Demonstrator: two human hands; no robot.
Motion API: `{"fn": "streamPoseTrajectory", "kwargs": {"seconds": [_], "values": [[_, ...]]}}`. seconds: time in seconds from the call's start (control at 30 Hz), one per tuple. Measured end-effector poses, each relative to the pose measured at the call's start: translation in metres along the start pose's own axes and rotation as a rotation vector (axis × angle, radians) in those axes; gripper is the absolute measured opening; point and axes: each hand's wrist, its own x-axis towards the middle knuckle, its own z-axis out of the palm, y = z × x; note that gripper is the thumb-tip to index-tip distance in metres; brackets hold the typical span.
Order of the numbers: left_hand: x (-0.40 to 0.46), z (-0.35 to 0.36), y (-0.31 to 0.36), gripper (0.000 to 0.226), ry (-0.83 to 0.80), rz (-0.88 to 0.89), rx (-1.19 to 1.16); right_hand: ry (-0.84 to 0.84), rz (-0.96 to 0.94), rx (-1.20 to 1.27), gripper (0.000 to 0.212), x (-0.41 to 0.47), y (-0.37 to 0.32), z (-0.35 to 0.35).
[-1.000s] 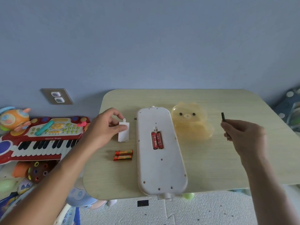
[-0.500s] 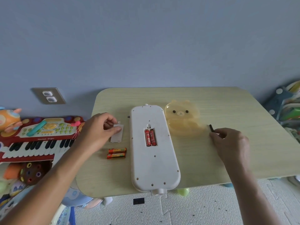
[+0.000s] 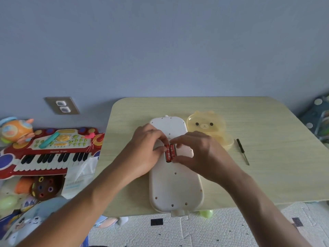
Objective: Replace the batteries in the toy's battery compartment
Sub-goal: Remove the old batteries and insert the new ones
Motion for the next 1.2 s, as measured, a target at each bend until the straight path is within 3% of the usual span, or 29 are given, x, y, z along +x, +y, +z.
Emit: {"fn": "streamPoseTrajectory", "kwargs": {"seconds": [0.17, 0.4, 0.63, 0.83, 0.93, 1.03, 1.2], "values": [[0.003, 0.004, 0.003, 0.01, 0.002, -0.001, 0.076, -0.025, -0.129, -0.258, 0.027, 0.006, -0.001, -0.003], [0.011, 0.003, -0.001, 0.012, -0.106, -0.001, 0.063, -0.064, -0.224, -0.3, 0.021, 0.012, -0.002, -0.003], [0.012, 0.002, -0.007, 0.014, -0.124, -0.04, -0.072, 0.016, -0.149, -0.112, 0.028, 0.01, 0.009, -0.005], [0.009, 0.001, -0.015, 0.017, -0.131, 0.009, -0.211, -0.128, -0.161, 0.062, 0.02, 0.007, 0.013, 0.0], [0.01, 0.001, -0.016, 0.016, -0.153, 0.006, -0.249, -0.161, -0.178, 0.081, 0.03, 0.006, 0.014, -0.003], [0.013, 0.0, -0.015, 0.014, -0.157, 0.019, -0.291, -0.25, -0.107, 0.111, 0.04, 0.007, 0.016, -0.007], [0.013, -0.002, -0.014, 0.015, -0.157, 0.032, -0.367, -0.393, -0.012, 0.24, 0.033, 0.014, 0.016, -0.012]]}}
